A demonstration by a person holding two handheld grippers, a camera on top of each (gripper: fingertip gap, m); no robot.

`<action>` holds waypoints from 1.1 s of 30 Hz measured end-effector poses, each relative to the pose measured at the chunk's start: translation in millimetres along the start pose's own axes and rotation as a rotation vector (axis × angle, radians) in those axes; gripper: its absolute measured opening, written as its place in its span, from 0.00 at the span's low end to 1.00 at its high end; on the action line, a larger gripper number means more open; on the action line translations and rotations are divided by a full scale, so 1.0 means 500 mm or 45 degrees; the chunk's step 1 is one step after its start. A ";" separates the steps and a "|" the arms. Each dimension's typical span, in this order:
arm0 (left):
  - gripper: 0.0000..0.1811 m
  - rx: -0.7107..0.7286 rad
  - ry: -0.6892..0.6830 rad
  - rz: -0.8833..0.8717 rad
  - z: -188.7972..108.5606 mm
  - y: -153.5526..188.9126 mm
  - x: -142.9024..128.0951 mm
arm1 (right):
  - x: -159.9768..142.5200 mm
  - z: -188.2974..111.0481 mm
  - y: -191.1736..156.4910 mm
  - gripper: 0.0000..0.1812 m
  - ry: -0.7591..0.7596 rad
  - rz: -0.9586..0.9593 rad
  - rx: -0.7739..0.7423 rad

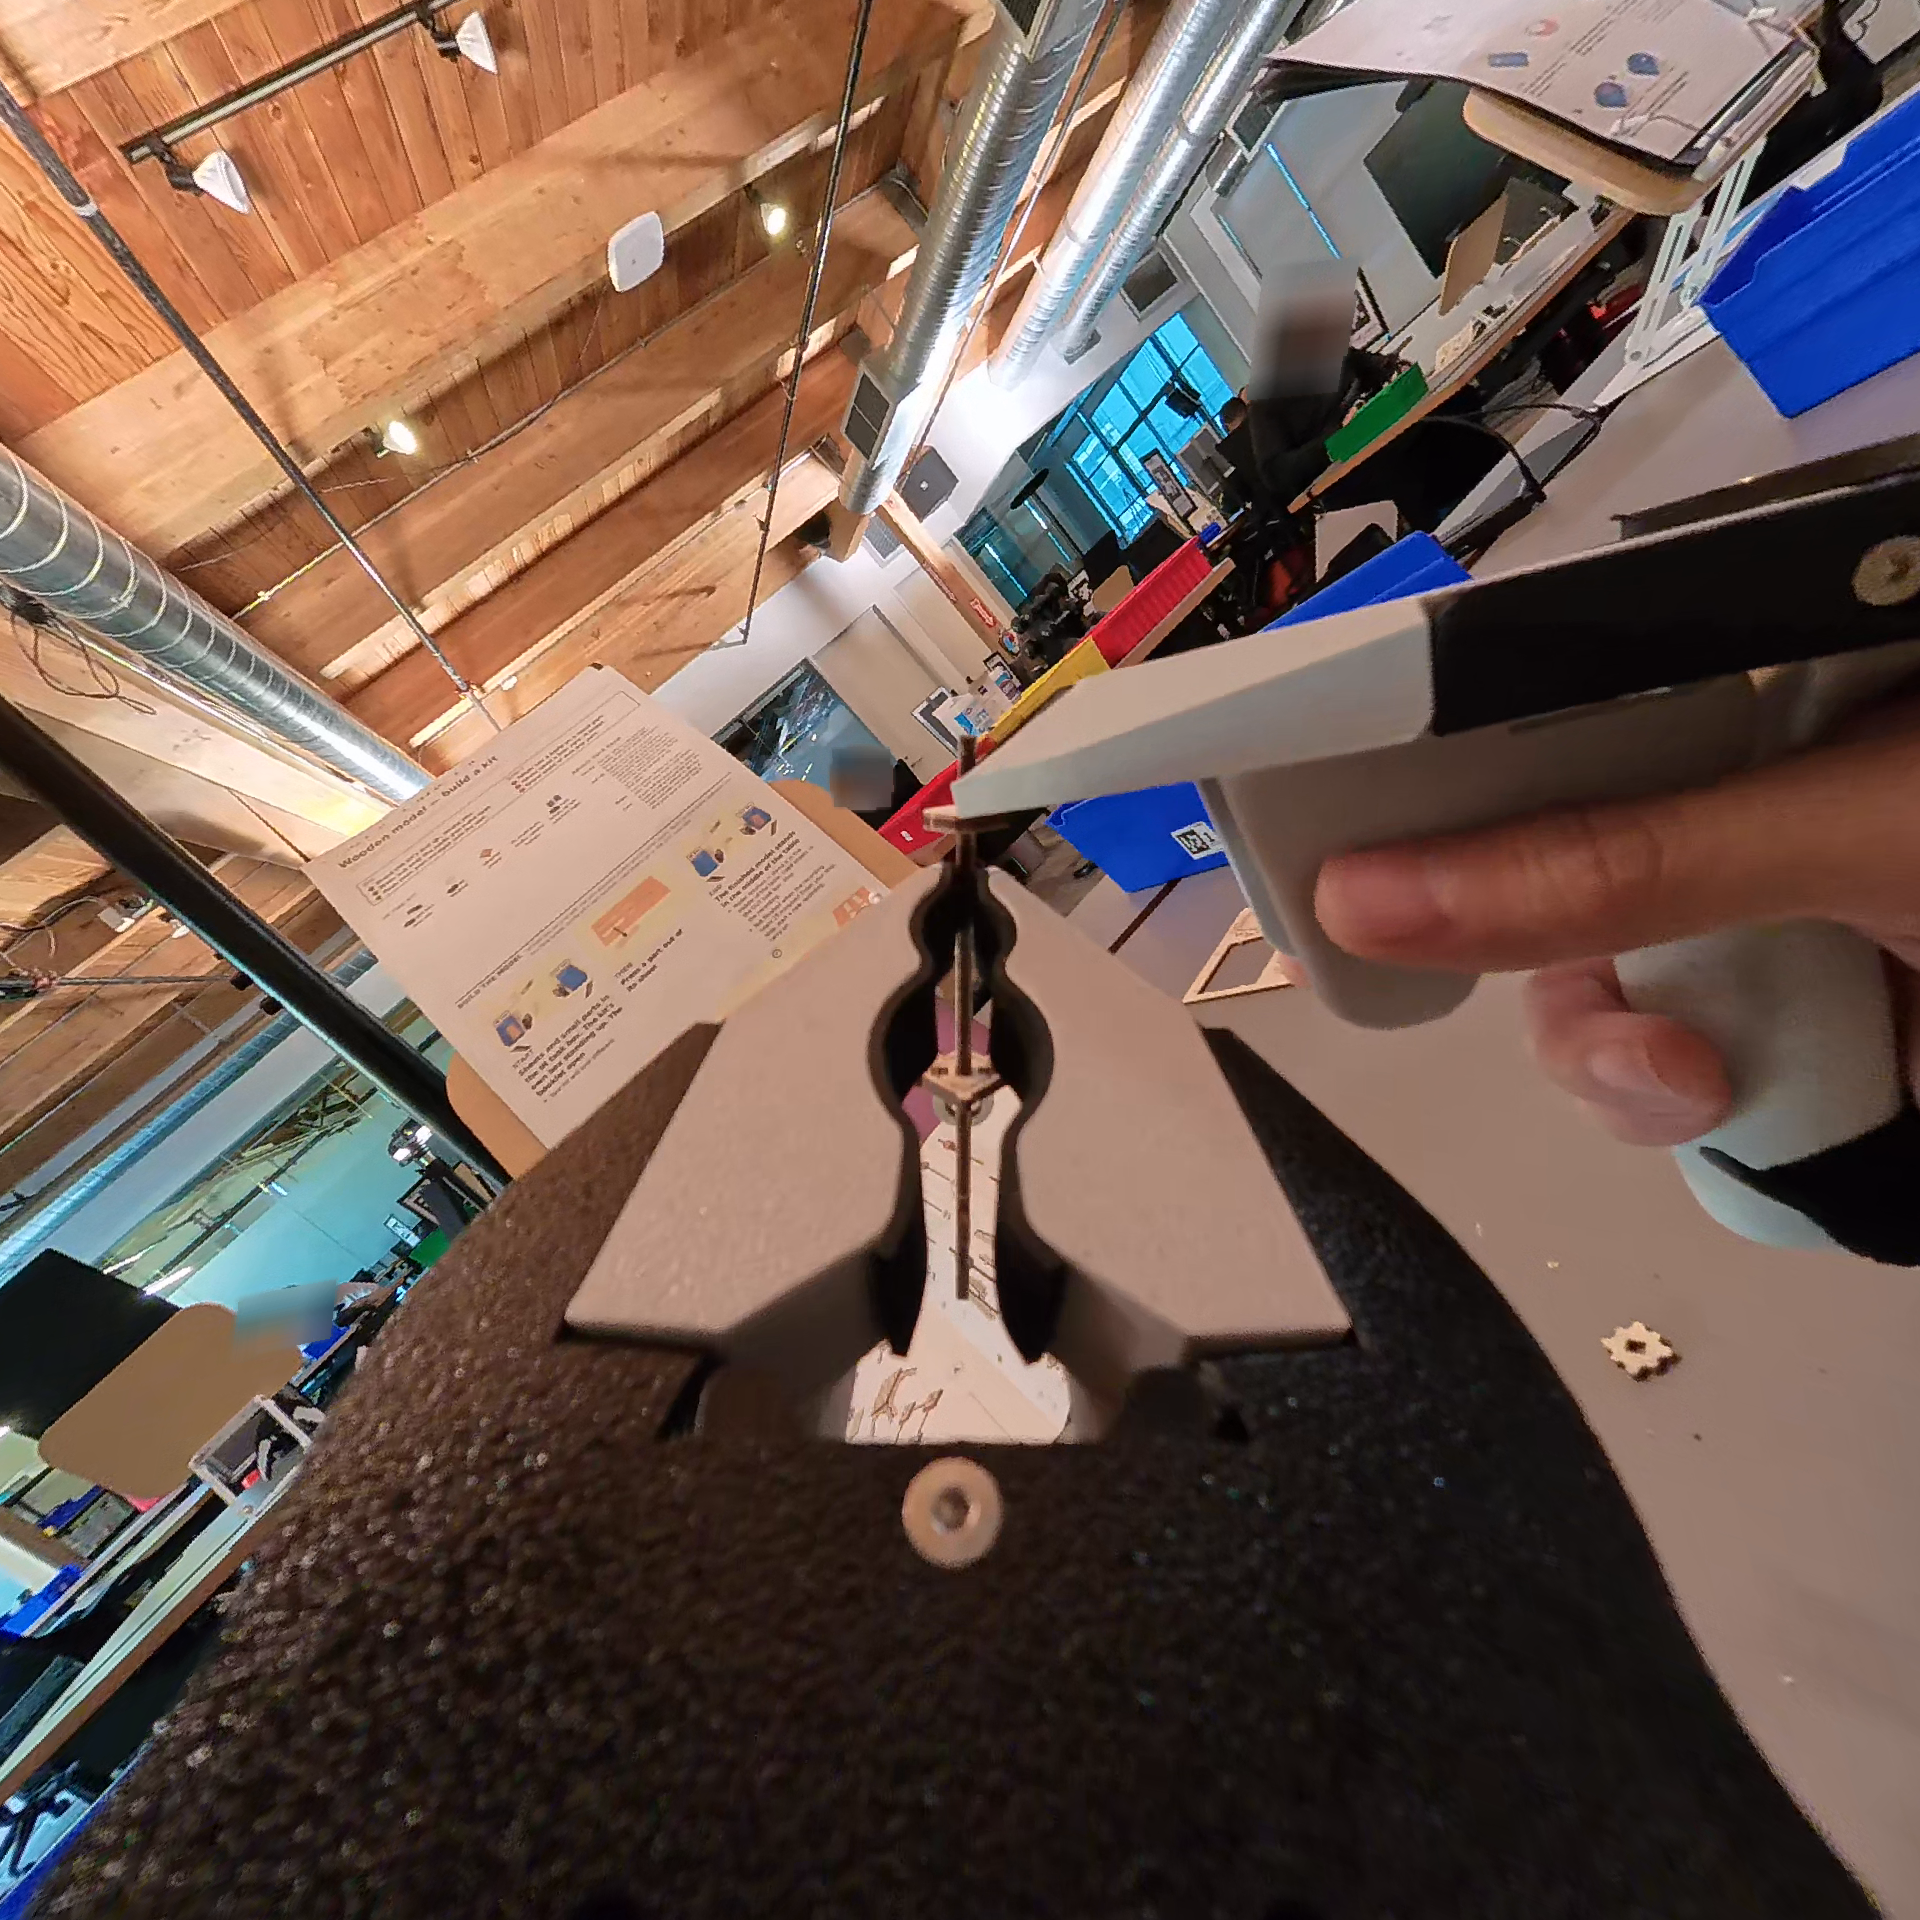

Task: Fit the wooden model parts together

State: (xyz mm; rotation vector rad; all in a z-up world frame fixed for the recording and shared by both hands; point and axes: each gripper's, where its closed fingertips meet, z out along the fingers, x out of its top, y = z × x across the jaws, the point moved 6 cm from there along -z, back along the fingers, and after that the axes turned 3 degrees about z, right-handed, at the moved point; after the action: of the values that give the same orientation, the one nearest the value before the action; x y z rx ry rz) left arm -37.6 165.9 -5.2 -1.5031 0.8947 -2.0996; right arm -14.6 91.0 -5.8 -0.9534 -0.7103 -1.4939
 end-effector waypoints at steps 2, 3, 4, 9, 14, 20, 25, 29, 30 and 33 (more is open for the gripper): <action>0.00 0.000 0.008 0.005 -0.001 0.001 0.000 | 0.001 0.001 0.001 0.03 -0.004 0.020 0.004; 0.00 0.000 0.014 0.008 -0.001 0.002 0.002 | 0.001 0.000 0.003 0.01 0.003 0.034 -0.001; 0.00 0.004 0.013 0.003 -0.001 0.003 0.003 | 0.001 0.000 0.003 0.01 0.011 0.040 0.004; 0.00 0.008 0.004 0.003 -0.003 0.004 0.002 | -0.002 0.000 -0.001 0.01 0.008 0.013 -0.013; 0.00 0.005 0.011 -0.004 -0.003 0.005 0.006 | 0.001 -0.003 -0.003 0.02 0.027 -0.023 -0.008; 0.00 0.003 0.020 -0.015 -0.004 0.004 0.005 | 0.001 -0.001 -0.005 0.03 0.020 -0.061 0.000; 0.00 0.001 0.025 -0.024 -0.005 0.004 0.005 | 0.002 -0.002 -0.003 0.07 0.011 -0.122 -0.054; 0.00 0.004 0.023 -0.022 -0.005 0.004 0.004 | 0.001 0.000 -0.004 0.06 -0.001 -0.110 -0.044; 0.00 0.003 0.026 -0.022 -0.006 0.004 0.004 | 0.001 0.000 -0.003 0.06 0.001 -0.109 -0.045; 0.00 0.007 0.031 -0.023 -0.007 0.003 0.005 | 0.001 0.000 -0.004 0.06 0.007 -0.106 -0.036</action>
State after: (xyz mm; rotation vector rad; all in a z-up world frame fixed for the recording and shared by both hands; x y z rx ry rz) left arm -41.6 164.1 -5.6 -1.4918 0.8868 -2.1359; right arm -16.7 91.1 -5.1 -0.9505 -0.7346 -1.5827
